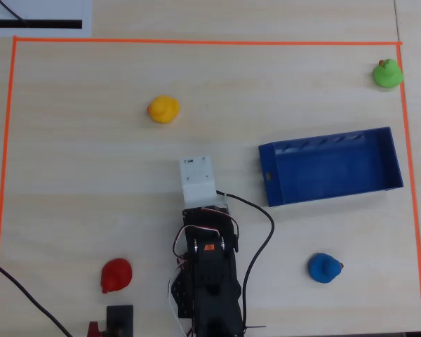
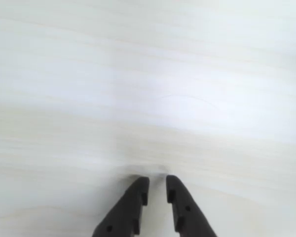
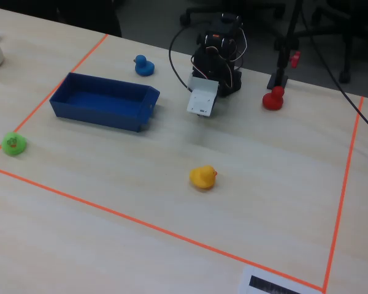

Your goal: Grasp red duck and put it into box.

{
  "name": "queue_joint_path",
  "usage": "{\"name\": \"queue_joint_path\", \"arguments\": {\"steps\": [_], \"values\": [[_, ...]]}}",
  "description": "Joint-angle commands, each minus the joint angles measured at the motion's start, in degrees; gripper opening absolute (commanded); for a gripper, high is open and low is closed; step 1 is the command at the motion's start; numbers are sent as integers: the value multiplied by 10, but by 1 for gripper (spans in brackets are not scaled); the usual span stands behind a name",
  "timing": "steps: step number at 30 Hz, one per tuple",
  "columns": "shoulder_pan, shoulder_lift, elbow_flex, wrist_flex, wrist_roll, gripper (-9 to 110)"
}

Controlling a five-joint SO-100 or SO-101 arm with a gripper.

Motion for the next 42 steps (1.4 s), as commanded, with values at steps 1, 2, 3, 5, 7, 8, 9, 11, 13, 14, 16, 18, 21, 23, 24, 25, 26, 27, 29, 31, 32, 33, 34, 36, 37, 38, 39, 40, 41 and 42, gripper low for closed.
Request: {"name": "queue_joint_path", "arguments": {"steps": [1,2,3,5,7,8,9,11,13,14,16,18,21,23,24,25,26,27,29,31,32,33,34,36,37,38,39,40,41,42], "values": [[-2,-4,0,14,3,2],[-2,-4,0,14,3,2],[-2,-4,0,14,3,2],[-2,-4,0,14,3,2],[-2,-4,0,14,3,2],[-2,-4,0,14,3,2],[-2,-4,0,14,3,2],[-2,-4,0,14,3,2],[-2,-4,0,14,3,2],[-2,-4,0,14,3,2],[-2,-4,0,14,3,2],[-2,-4,0,14,3,2],[-2,-4,0,14,3,2],[-2,-4,0,14,3,2],[-2,-4,0,14,3,2],[-2,-4,0,14,3,2],[-2,-4,0,14,3,2],[-2,-4,0,14,3,2],[-2,-4,0,14,3,2],[-2,-4,0,14,3,2],[-2,-4,0,14,3,2],[-2,-4,0,14,3,2],[-9,-4,0,14,2,2],[-33,-4,0,14,2,0],[-37,-4,0,14,2,0],[-40,-4,0,14,1,0],[-40,-4,0,14,2,0],[-40,-4,0,14,2,0],[-40,-4,0,14,2,0],[-38,-4,0,14,2,0]]}}
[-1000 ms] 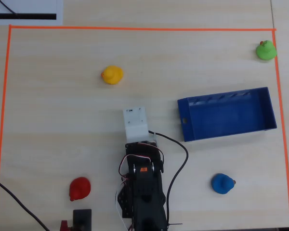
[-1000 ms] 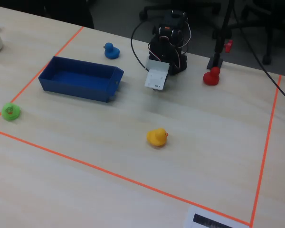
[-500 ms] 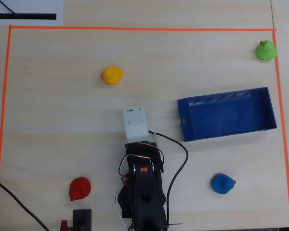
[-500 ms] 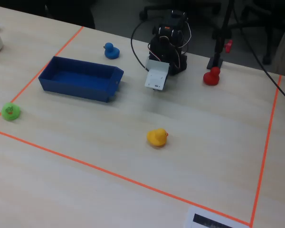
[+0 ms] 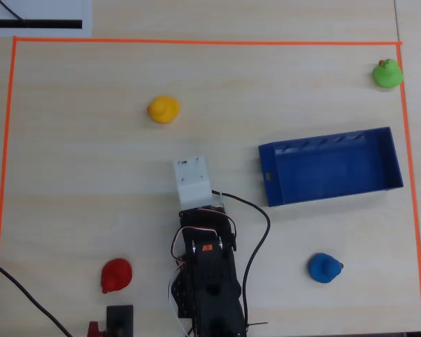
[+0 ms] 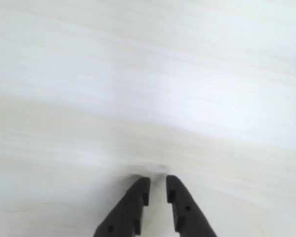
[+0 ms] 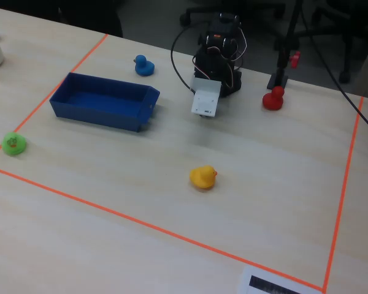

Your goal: Grasp red duck and put it into box.

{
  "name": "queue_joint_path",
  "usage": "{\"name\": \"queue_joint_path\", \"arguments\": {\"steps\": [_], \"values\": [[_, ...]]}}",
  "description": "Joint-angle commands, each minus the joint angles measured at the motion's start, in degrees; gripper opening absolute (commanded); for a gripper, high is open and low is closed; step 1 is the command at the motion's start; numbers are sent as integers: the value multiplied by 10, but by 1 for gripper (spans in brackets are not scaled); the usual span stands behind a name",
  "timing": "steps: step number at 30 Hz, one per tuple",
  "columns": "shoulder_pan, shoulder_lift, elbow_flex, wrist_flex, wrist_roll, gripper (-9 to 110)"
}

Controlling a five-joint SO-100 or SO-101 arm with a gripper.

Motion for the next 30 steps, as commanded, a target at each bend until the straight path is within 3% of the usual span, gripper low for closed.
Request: {"name": "queue_joint_path", "arguments": {"steps": [1,6,10,13,18,23,30], "values": [[-3,-4,0,14,2,0],[-51,-76,-11,-48,-18,0],[-179,-261,-96,-190,46,12],[-294,-385,-207,-224,98,15],[-466,-522,-388,-199,185,16],[-593,-649,-509,-87,307,19],[-668,-679,-456,-33,385,20]]}}
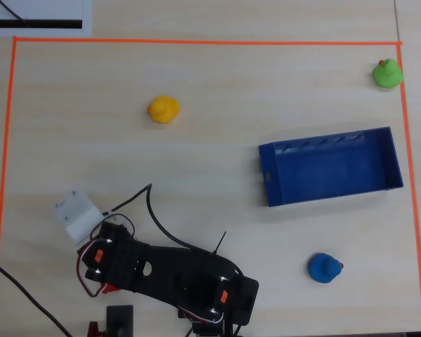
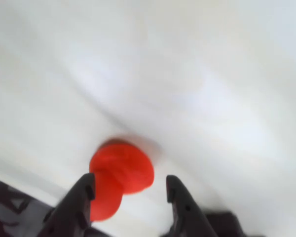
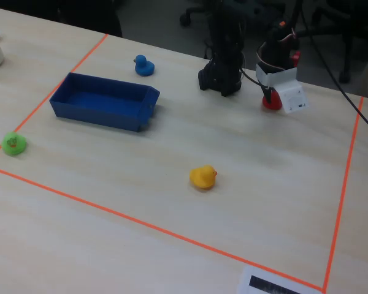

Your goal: Grasp red duck and put it into box.

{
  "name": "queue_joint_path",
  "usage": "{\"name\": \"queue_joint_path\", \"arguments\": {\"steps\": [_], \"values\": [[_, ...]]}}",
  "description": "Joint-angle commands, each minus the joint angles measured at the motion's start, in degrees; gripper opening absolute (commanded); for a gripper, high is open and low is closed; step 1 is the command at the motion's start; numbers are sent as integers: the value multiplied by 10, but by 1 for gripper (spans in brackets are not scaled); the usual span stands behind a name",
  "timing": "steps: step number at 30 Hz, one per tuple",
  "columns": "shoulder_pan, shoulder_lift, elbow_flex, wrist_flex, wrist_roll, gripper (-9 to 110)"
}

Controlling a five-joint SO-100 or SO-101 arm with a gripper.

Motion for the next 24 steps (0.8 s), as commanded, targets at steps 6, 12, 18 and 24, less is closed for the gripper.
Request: {"name": "queue_joint_path", "arguments": {"steps": [6,12,18,24], "values": [[-29,-7,14,86,54,22],[-33,-43,-60,131,91,23],[-35,-47,-92,136,112,23],[-37,-17,-71,173,137,24]]}}
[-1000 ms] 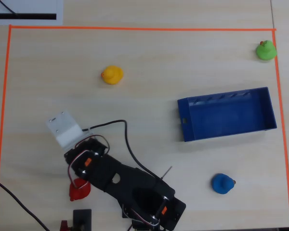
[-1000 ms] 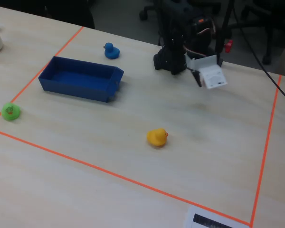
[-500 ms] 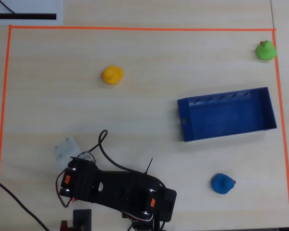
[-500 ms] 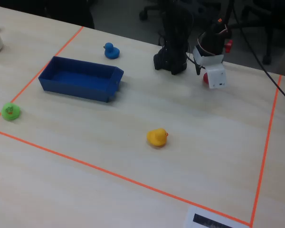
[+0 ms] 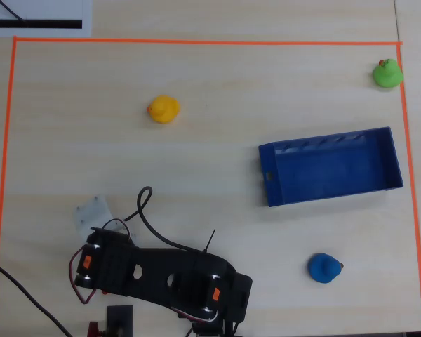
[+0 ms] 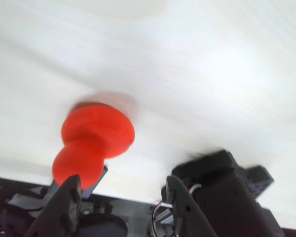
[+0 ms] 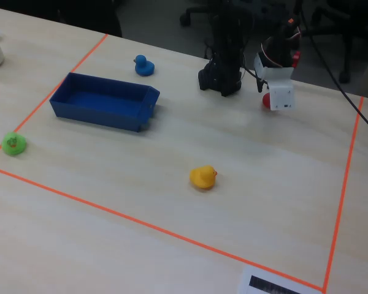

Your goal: Grasp red duck and put it into box.

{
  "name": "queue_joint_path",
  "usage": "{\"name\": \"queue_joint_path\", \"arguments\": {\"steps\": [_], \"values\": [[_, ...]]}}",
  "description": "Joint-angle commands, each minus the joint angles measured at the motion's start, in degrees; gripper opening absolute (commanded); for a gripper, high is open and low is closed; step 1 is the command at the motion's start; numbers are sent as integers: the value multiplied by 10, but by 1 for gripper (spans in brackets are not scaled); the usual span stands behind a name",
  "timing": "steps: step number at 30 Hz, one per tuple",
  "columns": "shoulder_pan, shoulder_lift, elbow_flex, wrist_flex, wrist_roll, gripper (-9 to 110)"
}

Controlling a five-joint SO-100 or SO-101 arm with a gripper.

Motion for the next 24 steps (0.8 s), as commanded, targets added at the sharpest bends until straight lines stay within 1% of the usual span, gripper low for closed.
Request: {"name": "queue_joint_path", "arguments": {"steps": [1,5,9,14,24], "values": [[-11,26,-3,24,20,24],[-39,34,-7,54,76,24],[-52,17,0,11,89,24],[-78,-25,6,-74,83,24],[-138,-137,-35,-116,120,24]]}}
